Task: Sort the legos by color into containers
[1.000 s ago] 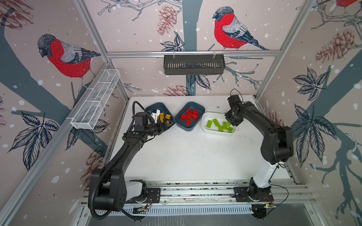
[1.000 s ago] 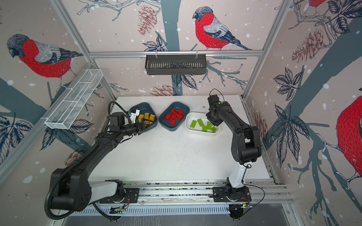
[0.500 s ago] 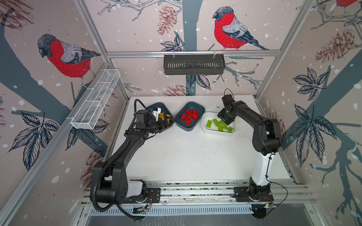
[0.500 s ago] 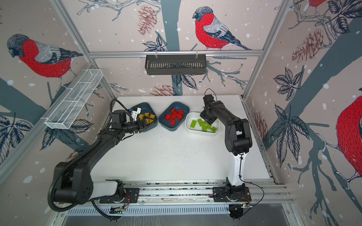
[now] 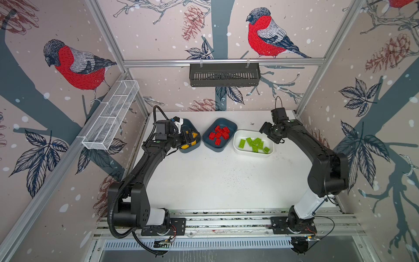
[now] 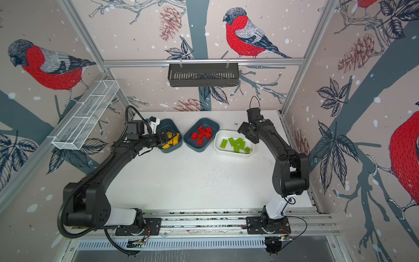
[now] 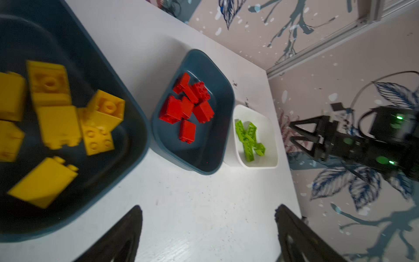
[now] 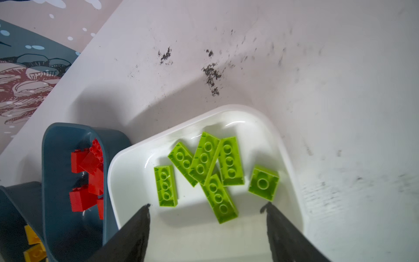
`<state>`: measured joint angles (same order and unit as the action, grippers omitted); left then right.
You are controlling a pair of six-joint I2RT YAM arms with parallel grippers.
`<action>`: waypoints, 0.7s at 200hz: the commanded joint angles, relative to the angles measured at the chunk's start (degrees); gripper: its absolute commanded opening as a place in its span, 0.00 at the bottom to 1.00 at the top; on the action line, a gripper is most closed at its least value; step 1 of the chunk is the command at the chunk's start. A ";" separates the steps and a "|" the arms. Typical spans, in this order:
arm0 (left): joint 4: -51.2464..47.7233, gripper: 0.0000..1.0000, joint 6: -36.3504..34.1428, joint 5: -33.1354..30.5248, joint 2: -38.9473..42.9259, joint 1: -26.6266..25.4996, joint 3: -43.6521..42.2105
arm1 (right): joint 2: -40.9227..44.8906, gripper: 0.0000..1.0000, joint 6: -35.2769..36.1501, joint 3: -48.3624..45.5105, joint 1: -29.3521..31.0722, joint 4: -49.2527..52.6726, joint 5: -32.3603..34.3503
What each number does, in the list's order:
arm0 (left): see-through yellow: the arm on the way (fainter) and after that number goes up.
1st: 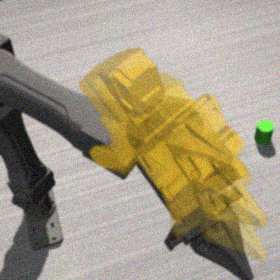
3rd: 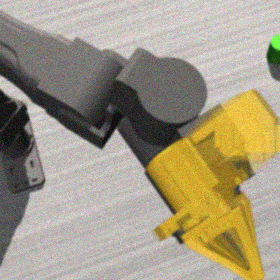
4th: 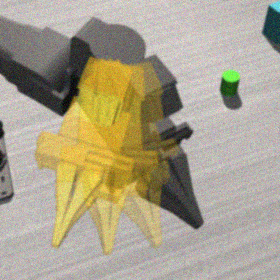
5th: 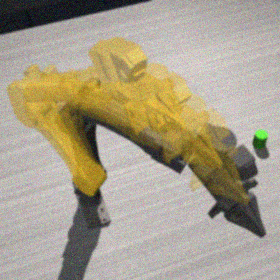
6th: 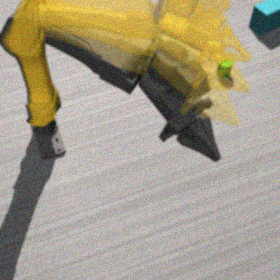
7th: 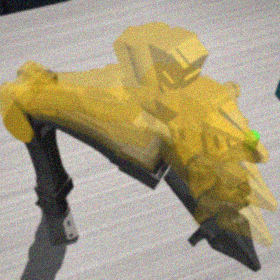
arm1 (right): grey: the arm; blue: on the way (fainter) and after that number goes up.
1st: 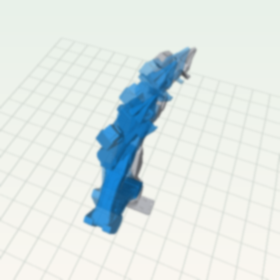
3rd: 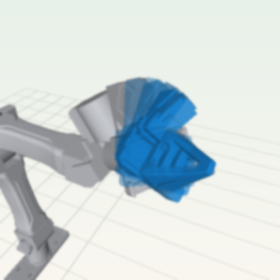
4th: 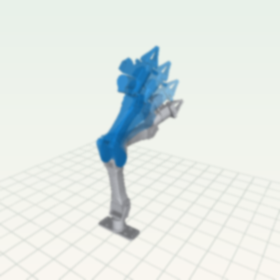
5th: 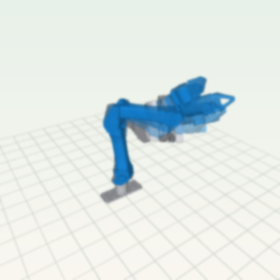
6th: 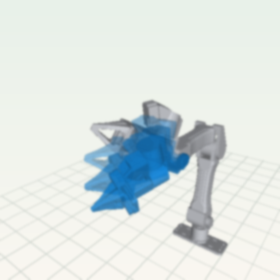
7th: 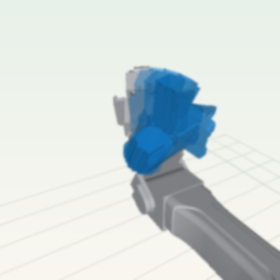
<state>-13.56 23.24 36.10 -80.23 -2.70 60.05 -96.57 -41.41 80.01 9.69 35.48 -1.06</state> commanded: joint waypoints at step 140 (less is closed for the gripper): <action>62.77 0.97 -24.25 -40.63 1.56 7.13 -38.39 | 22.80 0.99 37.63 -65.01 -10.26 -88.90 17.59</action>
<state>26.24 1.48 -4.38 -76.49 4.34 24.43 -70.83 -9.02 17.41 -0.08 -34.98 15.40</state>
